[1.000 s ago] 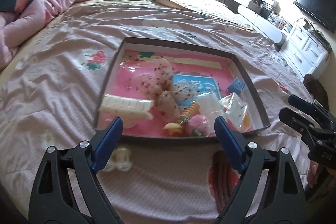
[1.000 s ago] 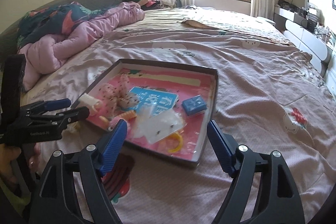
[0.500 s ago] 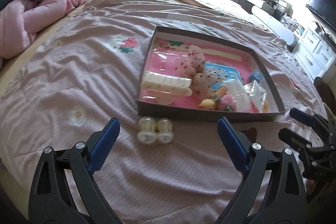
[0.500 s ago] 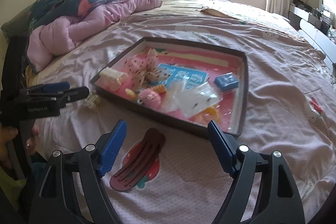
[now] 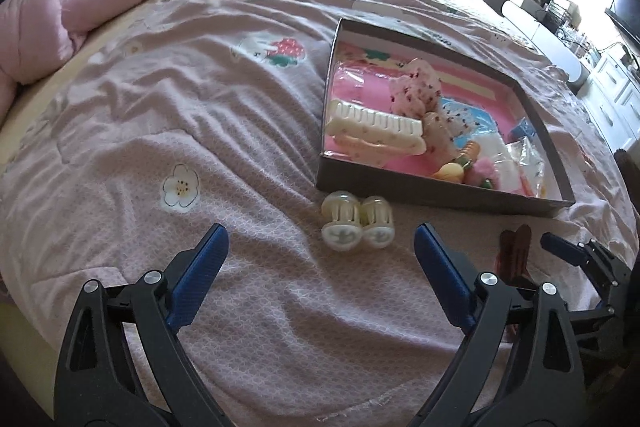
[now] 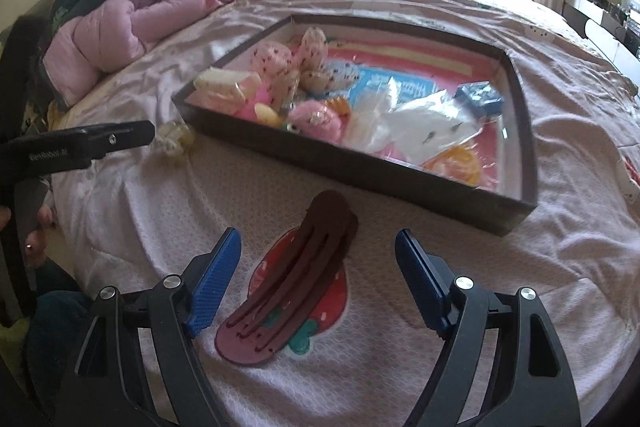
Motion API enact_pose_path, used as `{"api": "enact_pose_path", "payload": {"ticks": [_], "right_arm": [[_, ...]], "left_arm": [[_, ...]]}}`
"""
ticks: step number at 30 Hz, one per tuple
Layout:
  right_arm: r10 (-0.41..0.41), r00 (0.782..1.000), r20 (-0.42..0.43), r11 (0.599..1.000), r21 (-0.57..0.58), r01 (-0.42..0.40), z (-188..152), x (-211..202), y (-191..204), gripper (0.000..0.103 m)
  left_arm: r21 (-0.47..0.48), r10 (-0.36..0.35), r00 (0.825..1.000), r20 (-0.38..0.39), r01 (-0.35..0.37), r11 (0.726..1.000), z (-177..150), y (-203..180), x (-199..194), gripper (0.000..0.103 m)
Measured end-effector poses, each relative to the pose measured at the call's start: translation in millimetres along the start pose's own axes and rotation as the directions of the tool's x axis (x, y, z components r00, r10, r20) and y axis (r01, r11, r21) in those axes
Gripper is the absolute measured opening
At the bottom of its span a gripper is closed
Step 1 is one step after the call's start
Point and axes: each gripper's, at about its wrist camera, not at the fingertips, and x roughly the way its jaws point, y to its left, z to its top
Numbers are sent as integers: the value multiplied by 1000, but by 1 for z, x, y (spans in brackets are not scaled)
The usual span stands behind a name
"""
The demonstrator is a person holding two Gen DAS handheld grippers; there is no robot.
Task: Organize jewelry
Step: 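Grasp the pearl clips with the left tool while the right tool grasps the maroon hair clip, then carry the pearl clips into the box and release while the right tool drops the maroon clip there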
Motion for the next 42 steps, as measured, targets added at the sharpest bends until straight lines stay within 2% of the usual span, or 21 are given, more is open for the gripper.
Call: {"api": "enact_pose_path", "payload": {"ticks": [2, 3, 7, 11, 12, 15, 17, 19, 23, 29, 35, 42], "right_arm": [[8, 1000, -11, 1000, 3, -8, -1, 6, 2, 76], [13, 1000, -19, 1000, 3, -12, -2, 9, 3, 71], [2, 999, -33, 1000, -26, -3, -4, 18, 13, 61], [20, 999, -26, 998, -57, -21, -3, 19, 20, 34], [26, 999, -28, 997, -69, -28, -3, 19, 22, 32], [36, 999, -22, 996, -86, -37, -3, 17, 27, 31], [52, 998, -17, 995, -85, -54, -3, 13, 27, 31], [73, 997, -5, 993, -89, -73, -2, 8, 27, 31], [95, 995, 21, 991, -98, -93, -2, -5, 31, 31], [112, 991, 70, 990, -91, -106, 5, -27, 28, 31], [99, 988, 120, 994, -63, -92, 15, -44, 13, 31], [58, 983, 174, 998, -12, -56, 30, -58, -13, 31]], "left_arm": [[-1, 1, 1000, -14, -1, 1000, -1, 1, 5, 85], [-3, -4, 1000, -23, 4, 1000, -1, 2, 8, 85], [10, -10, 999, -48, 10, 1000, 0, 0, 19, 84], [37, -19, 997, -73, 22, 999, 2, -8, 30, 78], [43, -20, 997, -76, 23, 999, 2, -10, 32, 77], [63, -11, 997, -81, 16, 998, 3, -16, 37, 71], [69, -11, 997, -82, 16, 997, 3, -18, 39, 50], [64, -34, 996, -84, 40, 997, 3, -18, 40, 37], [52, -58, 995, -75, 62, 997, 3, -17, 35, 36], [34, -107, 994, -22, 108, 994, 3, -18, 11, 36], [62, -144, 989, 20, 142, 988, 10, -36, -9, 36], [101, -173, 984, 39, 168, 981, 24, -62, -14, 36]]}}
